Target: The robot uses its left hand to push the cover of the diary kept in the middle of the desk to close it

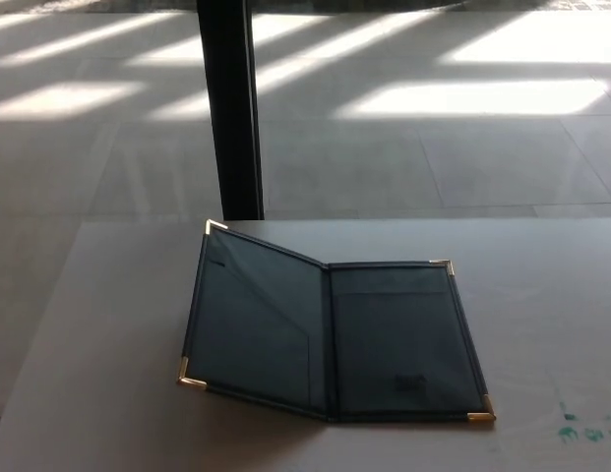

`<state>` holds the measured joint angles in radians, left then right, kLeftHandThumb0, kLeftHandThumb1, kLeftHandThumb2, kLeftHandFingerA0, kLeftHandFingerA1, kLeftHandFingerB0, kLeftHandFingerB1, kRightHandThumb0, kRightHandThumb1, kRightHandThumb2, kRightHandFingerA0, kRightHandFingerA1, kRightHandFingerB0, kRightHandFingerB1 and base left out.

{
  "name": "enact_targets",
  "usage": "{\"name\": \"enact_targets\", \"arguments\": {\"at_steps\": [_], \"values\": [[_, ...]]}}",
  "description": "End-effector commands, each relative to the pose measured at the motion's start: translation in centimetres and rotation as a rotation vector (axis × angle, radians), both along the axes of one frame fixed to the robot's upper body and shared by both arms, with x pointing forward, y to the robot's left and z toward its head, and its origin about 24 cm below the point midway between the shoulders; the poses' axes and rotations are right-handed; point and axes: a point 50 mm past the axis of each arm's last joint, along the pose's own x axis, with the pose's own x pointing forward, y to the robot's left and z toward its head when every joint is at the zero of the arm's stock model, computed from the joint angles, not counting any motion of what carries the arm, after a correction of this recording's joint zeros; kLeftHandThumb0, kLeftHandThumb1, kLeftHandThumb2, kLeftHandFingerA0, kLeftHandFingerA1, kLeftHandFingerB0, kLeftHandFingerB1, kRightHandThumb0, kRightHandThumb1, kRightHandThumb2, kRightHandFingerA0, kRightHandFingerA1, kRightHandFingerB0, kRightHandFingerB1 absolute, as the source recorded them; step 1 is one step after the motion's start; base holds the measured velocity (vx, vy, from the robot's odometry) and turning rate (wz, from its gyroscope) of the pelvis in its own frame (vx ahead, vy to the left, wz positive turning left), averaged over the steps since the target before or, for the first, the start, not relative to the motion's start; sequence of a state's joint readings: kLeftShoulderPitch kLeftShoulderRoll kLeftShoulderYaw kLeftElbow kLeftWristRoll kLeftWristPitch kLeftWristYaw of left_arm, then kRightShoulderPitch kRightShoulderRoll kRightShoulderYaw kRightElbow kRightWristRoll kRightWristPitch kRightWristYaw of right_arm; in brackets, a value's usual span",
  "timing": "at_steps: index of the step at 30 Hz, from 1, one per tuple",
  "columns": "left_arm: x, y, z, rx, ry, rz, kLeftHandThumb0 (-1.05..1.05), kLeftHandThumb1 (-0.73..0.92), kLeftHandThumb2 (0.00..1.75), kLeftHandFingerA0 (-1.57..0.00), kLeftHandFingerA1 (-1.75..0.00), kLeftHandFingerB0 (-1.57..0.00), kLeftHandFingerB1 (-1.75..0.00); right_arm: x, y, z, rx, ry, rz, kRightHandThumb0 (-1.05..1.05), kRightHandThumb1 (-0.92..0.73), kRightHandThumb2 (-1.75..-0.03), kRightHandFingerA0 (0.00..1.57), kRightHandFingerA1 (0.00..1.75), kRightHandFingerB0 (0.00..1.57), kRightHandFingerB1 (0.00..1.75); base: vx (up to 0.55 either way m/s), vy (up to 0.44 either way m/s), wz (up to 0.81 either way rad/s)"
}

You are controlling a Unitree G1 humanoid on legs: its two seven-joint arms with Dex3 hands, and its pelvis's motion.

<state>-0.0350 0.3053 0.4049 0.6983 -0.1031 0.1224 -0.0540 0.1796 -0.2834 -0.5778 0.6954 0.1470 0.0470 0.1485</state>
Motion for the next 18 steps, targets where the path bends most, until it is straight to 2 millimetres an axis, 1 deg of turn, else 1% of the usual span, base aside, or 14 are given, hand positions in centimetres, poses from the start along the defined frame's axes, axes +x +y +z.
{"name": "enact_targets", "arguments": {"at_steps": [1, 4, 5, 6, 8, 10, 11, 12, 13, 14, 15, 16, 17, 18], "values": [[0.1, 2.4, 2.2, -0.134, -0.094, 0.144, -0.64, 0.92, 0.71, -0.42, -0.46, -0.37, -0.42, -0.2, -2.7, 3.1, 0.101, -0.269, -0.173, -0.82, -0.84, -0.64, 0.88, 0.7, 0.74, 0.61, 0.0, 0.0, 0.0], [0.3, 2.4, 2.4, -0.155, -0.12, 0.16, -0.64, 0.92, 0.71, -0.4, -0.45, -0.37, -0.42, -0.2, -2.9, 3.1, 0.103, -0.276, -0.172, -0.82, -0.83, -0.63, 0.88, 0.69, 0.74, 0.6, 0.0, 0.0, 0.0], [0.5, 2.4, 2.6, -0.173, -0.147, 0.187, -0.61, 0.76, 1.11, -0.36, -0.59, -0.24, -0.51, -0.3, -3.1, 3.3, 0.1, -0.275, -0.175, -0.82, -0.83, -0.65, 0.91, 0.7, 0.78, 0.61, 0.0, 0.0, 0.0], [0.6, 2.4, 3.0, -0.182, -0.177, 0.193, -0.64, 0.92, 0.7, -0.39, -0.45, -0.35, -0.41, -0.3, -3.2, 3.3, 0.096, -0.271, -0.179, -0.81, -0.84, -0.65, 0.92, 0.69, 0.78, 0.6, 0.0, 0.0, 0.0], [1.0, 2.6, 3.8, -0.17, -0.201, 0.197, -0.65, 0.92, 0.7, -0.41, -0.47, -0.35, -0.43, -0.3, -3.4, 3.2, 0.103, -0.271, -0.183, -0.85, -0.61, -1.03, 0.82, 0.74, 0.72, 0.68, 0.0, 0.0, 0.0], [1.4, 2.8, 4.5, -0.166, -0.236, 0.193, -0.67, 0.89, 0.71, -0.38, -0.47, -0.31, -0.43, -0.3, -3.3, 3.5, 0.102, -0.278, -0.177, -0.86, -0.6, -1.04, 0.91, 0.77, 0.75, 0.69, 0.0, 0.0, 0.0], [1.4, 2.9, 4.8, -0.165, -0.244, 0.188, -0.67, 0.89, 0.71, -0.38, -0.47, -0.31, -0.43, -0.3, -3.2, 3.5, 0.101, -0.278, -0.181, -0.86, -0.6, -1.04, 0.91, 0.77, 0.75, 0.69, 0.0, 0.0, 0.0], [1.5, 3.0, 5.2, -0.157, -0.25, 0.187, -0.64, 0.92, 0.69, -0.4, -0.45, -0.35, -0.42, -0.3, -3.2, 3.6, 0.102, -0.278, -0.176, -0.84, -0.84, -0.66, 0.91, 0.71, 0.8, 0.62, 0.0, 0.0, 0.0], [1.7, 3.0, 5.5, -0.147, -0.266, 0.186, -0.63, 0.92, 0.68, -0.41, -0.46, -0.36, -0.42, -0.3, -3.3, 3.8, 0.098, -0.277, -0.172, -0.85, -0.61, -1.04, 0.9, 0.77, 0.74, 0.69, 0.0, 0.0, 0.0], [2.1, 3.1, 6.2, -0.158, -0.289, 0.2, -0.62, 0.92, 0.67, -0.4, -0.46, -0.37, -0.42, -0.3, -3.4, 3.6, 0.099, -0.271, -0.178, -0.81, -0.84, -0.66, 0.91, 0.7, 0.78, 0.61, 0.0, 0.0, 0.0], [2.4, 3.1, 7.0, -0.146, -0.303, 0.181, -0.62, 0.92, 0.68, -0.4, -0.46, -0.35, -0.43, -0.4, -3.3, 3.7, 0.103, -0.273, -0.176, -0.85, -0.61, -1.03, 0.89, 0.76, 0.75, 0.7, 0.0, 0.0, 0.0], [2.8, 3.0, 7.5, -0.133, -0.316, 0.174, -0.62, 0.9, 0.69, -0.39, -0.46, -0.33, -0.41, -0.4, -3.3, 3.8, 0.104, -0.274, -0.178, -0.83, -0.83, -0.65, 0.9, 0.71, 0.78, 0.62, 0.0, 0.0, 0.0], [3.2, 3.0, 8.1, -0.122, -0.326, 0.167, -0.57, 0.76, 1.11, -0.34, -0.58, -0.23, -0.51, -0.4, -3.3, 3.8, 0.103, -0.273, -0.177, -0.82, -0.84, -0.66, 0.88, 0.69, 0.78, 0.6, 0.0, 0.0, 0.0], [4.1, 2.9, 9.1, -0.116, -0.346, 0.158, -0.63, 0.89, 0.69, -0.41, -0.44, -0.35, -0.41, -0.4, -3.4, 3.8, 0.098, -0.271, -0.173, -0.82, -0.83, -0.66, 0.88, 0.69, 0.79, 0.61, 0.0, 0.0, 0.0]]}}
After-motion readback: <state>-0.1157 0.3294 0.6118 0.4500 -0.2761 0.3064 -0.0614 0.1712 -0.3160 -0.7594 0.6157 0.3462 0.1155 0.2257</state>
